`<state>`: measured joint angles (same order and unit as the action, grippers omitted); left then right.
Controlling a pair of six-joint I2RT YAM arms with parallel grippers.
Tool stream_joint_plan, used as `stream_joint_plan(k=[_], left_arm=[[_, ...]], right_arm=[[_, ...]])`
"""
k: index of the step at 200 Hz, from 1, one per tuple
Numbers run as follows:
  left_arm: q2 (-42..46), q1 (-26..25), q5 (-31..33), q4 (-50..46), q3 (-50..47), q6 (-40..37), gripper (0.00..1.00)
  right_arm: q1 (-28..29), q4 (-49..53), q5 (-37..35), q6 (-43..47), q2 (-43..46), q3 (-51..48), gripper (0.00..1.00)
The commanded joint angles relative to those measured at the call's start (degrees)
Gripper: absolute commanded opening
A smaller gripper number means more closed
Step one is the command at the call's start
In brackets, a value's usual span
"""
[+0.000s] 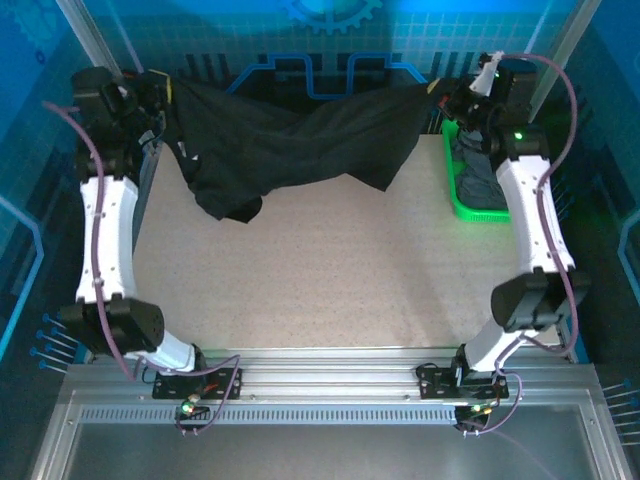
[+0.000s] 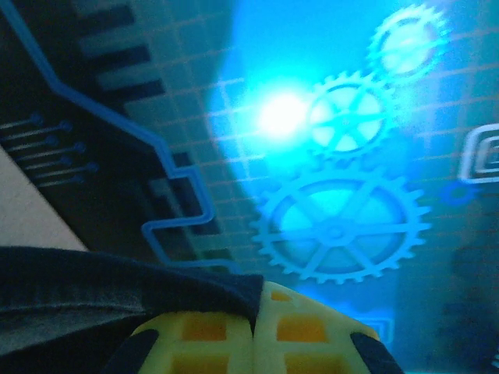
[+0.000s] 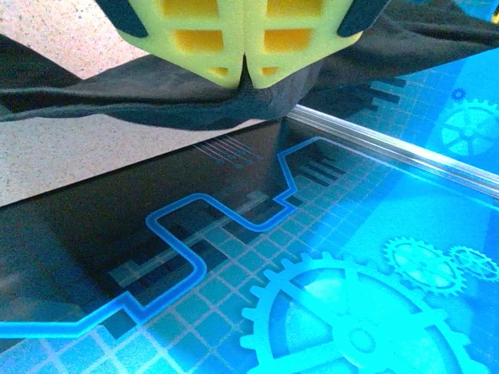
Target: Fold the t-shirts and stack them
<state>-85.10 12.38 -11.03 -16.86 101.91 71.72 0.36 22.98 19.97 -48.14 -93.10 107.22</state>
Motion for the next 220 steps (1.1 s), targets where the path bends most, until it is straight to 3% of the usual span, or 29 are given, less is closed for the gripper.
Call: stream_joint_plan(k=[1,42,66,92,132,170,199,220], left_arm=[[9.78,2.86,9.03,8.27,-2.36,1.45,0.00],[10.32,5.89,10.01,6.94,3.38,4.13,0.00],[5.42,6.05,7.61,4.15,6.40,7.79,0.00],[-4.18,6.33,0.48,3.29,11.91,10.84,0.00],[-22.95,6.31,-9.66,1.40,30.98,13.53,0.00],[-34.72,6.64,-10.87,1.29,51.09,18.48,0.00],[-32.31,8.09,-10.42,2.62,53.62,20.01,0.00],[-24.16,8.97,-10.88,-2.15,46.17,16.58,0.00]], right_arm=[[-2.04,-8.94,-3.47,-1.99,9.00,-3.80,0.00],[-3.64,-10.54,-5.03,-3.84,12.40,-1.40,0.00],[-3.87,-9.27,-4.03,-5.39,7.58,4.45,0.00],[-3.47,-7.04,-1.60,-7.56,-1.52,12.93,0.00],[-2.56,1.06,0.11,-7.85,-18.97,36.61,0.00],[-3.27,7.35,-1.84,-10.26,-30.66,59.45,0.00],[-4.67,8.85,-4.13,-8.39,-26.35,57.05,0.00],[-5.61,10.66,-7.19,-5.53,-17.70,45.45,0.00]])
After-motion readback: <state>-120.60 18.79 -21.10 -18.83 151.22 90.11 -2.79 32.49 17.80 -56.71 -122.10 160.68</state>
